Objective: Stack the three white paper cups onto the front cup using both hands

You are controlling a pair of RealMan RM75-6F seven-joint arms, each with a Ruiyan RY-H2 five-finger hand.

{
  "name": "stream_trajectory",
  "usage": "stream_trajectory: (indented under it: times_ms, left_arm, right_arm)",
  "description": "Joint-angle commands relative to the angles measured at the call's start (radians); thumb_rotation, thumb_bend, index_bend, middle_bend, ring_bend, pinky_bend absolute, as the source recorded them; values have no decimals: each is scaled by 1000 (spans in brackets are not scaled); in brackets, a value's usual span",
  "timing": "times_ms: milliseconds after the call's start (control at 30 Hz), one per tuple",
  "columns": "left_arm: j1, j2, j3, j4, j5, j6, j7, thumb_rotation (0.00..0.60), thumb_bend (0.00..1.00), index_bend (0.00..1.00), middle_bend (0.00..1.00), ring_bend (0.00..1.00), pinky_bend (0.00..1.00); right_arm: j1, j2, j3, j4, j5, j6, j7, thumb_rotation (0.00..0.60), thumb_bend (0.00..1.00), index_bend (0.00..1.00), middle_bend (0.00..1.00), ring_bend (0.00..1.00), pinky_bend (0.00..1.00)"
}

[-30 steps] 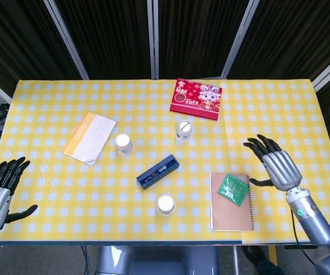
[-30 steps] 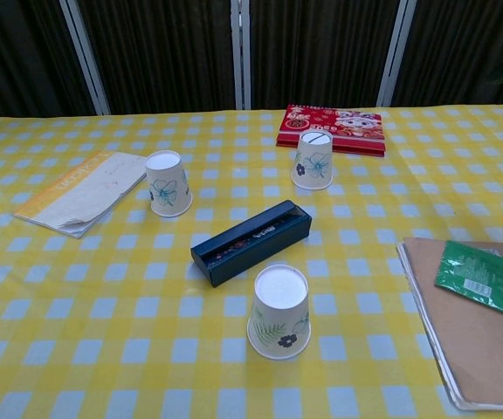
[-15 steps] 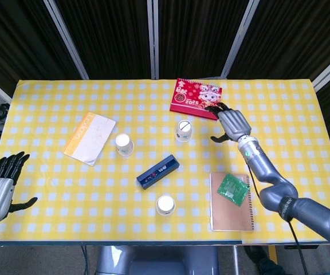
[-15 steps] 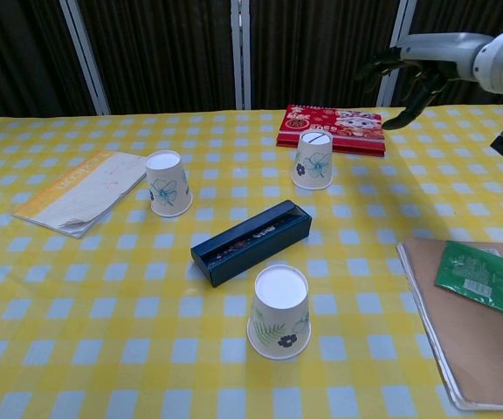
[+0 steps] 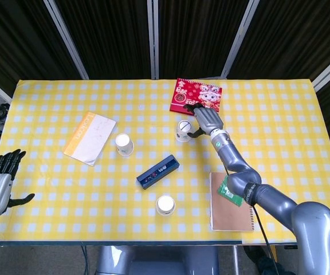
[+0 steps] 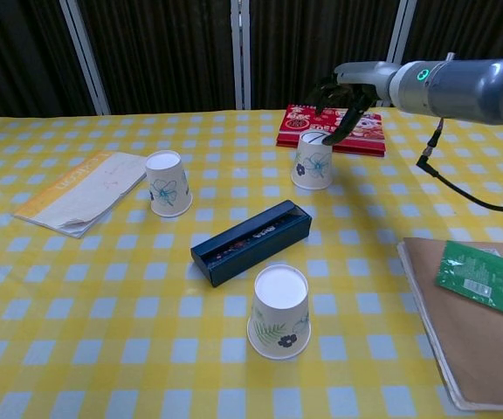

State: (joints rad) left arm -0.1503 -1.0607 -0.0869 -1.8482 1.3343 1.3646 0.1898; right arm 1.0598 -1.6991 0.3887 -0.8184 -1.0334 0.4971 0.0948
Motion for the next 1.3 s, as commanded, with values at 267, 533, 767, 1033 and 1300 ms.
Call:
stream_trajectory:
  times_ms: [267, 533, 767, 1033, 1300]
  left_arm:
    - [-2, 2, -3, 4, -22, -2, 1, 600, 0, 0, 0, 0, 0]
    - [-4, 2, -5, 6, -31, 1, 1, 600, 0, 0, 0, 0, 0]
    - [-5, 3, -2, 1, -28, 1, 0, 600, 0, 0, 0, 0, 0]
    - [0, 27, 4, -11, -4, 7, -49, 600, 0, 0, 0, 0, 0]
    - [11, 77, 26, -28, 47, 2, -143, 600, 0, 0, 0, 0, 0]
  right_arm:
    - [48, -81, -11, 107, 17, -27, -9, 600, 129, 239, 281, 175, 388]
    - [56, -112, -3, 135, 16, -28, 26, 600, 188, 384, 412, 339, 481]
    - [52, -115, 0, 131, 2, -12, 52, 600, 287, 433, 462, 386, 503]
    - [-10, 42, 7, -142, -65, 118, 57, 600, 293, 434, 463, 386, 504]
    - [-148, 345, -44, -718, -111, 292, -123, 600, 293, 434, 456, 386, 504]
